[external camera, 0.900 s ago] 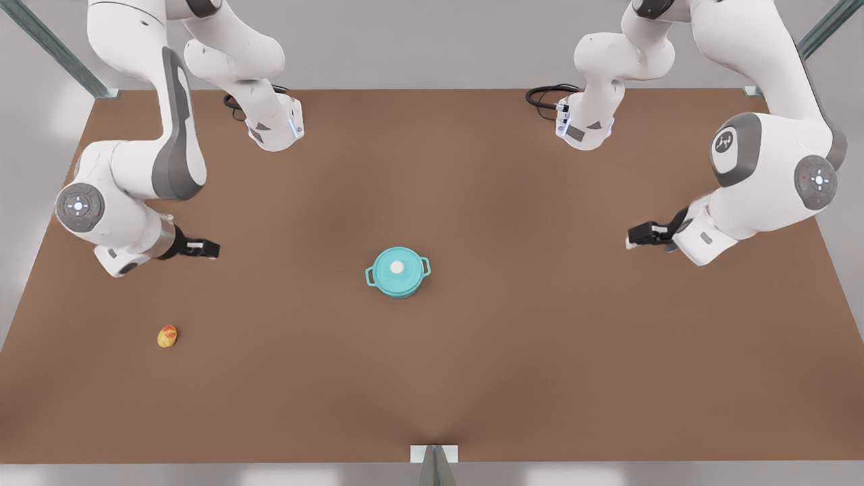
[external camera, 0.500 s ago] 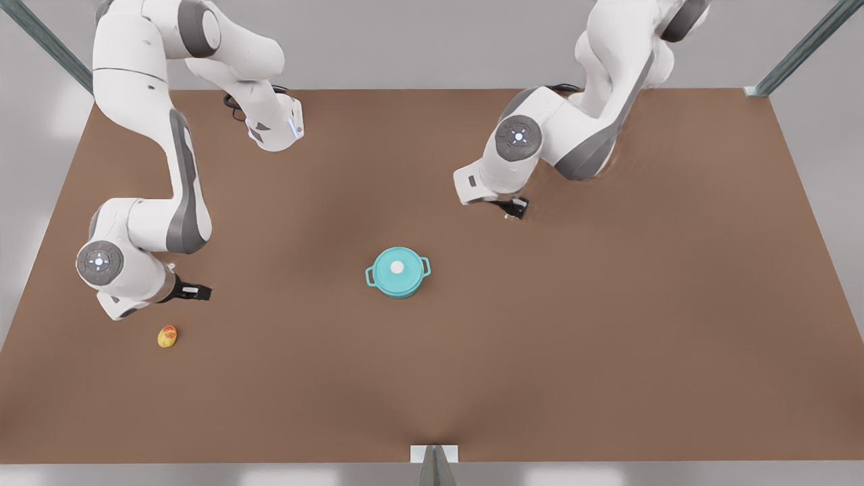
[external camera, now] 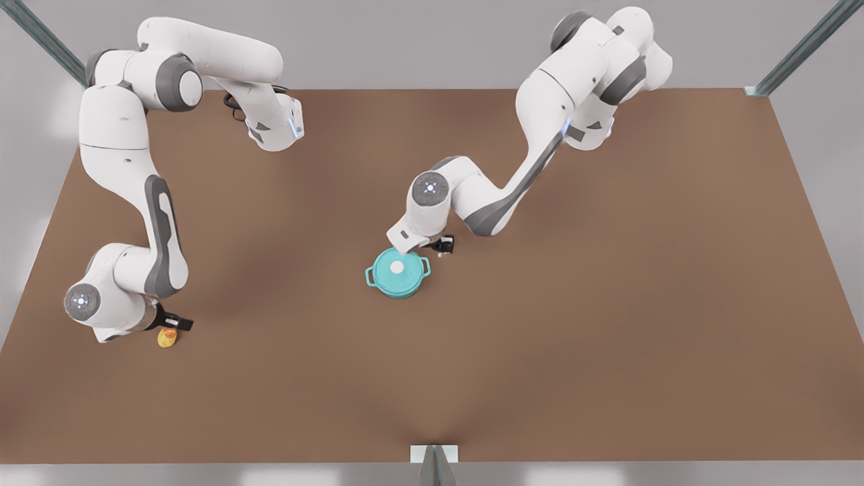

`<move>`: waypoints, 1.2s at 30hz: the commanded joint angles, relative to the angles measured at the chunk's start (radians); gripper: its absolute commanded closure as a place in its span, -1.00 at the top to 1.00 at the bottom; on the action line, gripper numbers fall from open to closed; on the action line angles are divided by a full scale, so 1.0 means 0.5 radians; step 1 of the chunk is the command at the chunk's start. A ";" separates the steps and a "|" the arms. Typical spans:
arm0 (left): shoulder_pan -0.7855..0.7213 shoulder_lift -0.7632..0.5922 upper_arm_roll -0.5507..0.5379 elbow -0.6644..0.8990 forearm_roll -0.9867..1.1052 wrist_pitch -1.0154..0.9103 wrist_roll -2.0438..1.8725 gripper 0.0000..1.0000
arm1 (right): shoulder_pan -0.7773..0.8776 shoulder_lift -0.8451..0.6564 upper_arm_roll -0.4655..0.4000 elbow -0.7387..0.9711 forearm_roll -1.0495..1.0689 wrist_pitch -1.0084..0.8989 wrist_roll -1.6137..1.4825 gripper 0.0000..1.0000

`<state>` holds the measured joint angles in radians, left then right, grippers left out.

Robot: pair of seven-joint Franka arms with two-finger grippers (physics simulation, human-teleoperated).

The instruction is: Open the pot lid and put the potato into the pot

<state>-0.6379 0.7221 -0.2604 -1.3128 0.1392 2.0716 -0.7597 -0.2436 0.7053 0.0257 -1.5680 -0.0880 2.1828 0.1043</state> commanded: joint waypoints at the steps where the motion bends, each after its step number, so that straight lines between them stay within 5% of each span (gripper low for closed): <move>1: -0.050 0.074 -0.001 0.070 0.123 0.219 -0.963 1.00 | -0.025 0.028 0.013 0.001 0.004 0.206 -0.175 1.00; 10: -0.111 0.335 0.042 0.251 0.311 0.394 -0.880 1.00 | -0.123 0.120 0.022 0.086 -0.011 0.239 -0.328 1.00; 25: -0.191 0.381 0.054 0.220 0.461 0.410 -0.929 1.00 | -0.132 0.317 0.025 0.169 -0.002 0.509 -0.371 1.00; 31: -0.191 0.418 0.054 0.223 0.486 0.410 -0.956 1.00 | -0.129 0.314 0.025 0.169 0.007 0.509 -0.350 0.62; 33: -0.191 0.418 0.054 0.223 0.486 0.410 -0.959 0.80 | -0.129 0.314 0.025 0.166 0.010 0.509 -0.344 0.60; 36: -0.188 0.418 0.054 0.223 0.486 0.410 -0.969 0.12 | -0.120 0.314 0.025 0.163 0.010 0.509 -0.313 0.60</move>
<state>-0.7323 0.9326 -0.2330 -1.2017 0.3796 2.2762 -1.1617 -0.3046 0.8633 0.0383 -1.4866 -0.0852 2.4315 -0.0407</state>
